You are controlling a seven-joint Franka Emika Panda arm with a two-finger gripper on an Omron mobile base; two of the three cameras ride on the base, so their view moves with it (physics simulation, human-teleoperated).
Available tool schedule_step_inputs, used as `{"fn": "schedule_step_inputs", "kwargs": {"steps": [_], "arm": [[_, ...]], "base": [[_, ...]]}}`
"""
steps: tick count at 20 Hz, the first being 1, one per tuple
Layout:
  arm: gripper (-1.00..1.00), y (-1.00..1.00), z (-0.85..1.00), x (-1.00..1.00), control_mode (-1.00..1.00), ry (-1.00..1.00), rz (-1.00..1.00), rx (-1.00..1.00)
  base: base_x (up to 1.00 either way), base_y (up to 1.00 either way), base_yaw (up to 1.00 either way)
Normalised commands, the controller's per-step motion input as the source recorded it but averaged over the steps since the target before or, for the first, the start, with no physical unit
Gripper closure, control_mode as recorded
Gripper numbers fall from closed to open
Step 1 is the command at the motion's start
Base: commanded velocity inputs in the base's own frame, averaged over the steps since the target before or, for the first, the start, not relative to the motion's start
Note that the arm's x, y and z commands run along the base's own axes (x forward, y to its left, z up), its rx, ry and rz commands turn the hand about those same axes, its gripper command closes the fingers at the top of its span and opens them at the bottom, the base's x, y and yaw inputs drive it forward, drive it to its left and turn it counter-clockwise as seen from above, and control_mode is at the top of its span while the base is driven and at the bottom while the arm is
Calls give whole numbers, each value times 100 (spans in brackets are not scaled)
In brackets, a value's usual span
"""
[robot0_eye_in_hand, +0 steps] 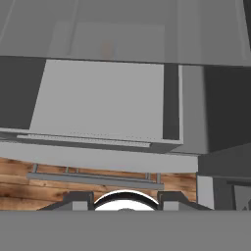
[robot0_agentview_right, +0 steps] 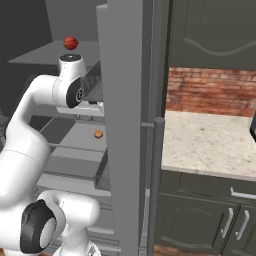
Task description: Fully open the fridge drawer.
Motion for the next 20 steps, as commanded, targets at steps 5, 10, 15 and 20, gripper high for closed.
{"fn": "schedule_step_inputs", "kwargs": {"steps": [5, 10, 15, 20], "arm": [[-100, 1, 0, 0, -100, 0, 0, 0], [-100, 19, -1, 6, -100, -1, -7, 0], [-100, 26, -27, 9, -100, -10, -4, -7], [-100, 49, -72, 2, -100, -2, 0, -5]], "base": [[0, 0, 0], [0, 0, 0], [0, 0, 0], [0, 0, 0]]}}
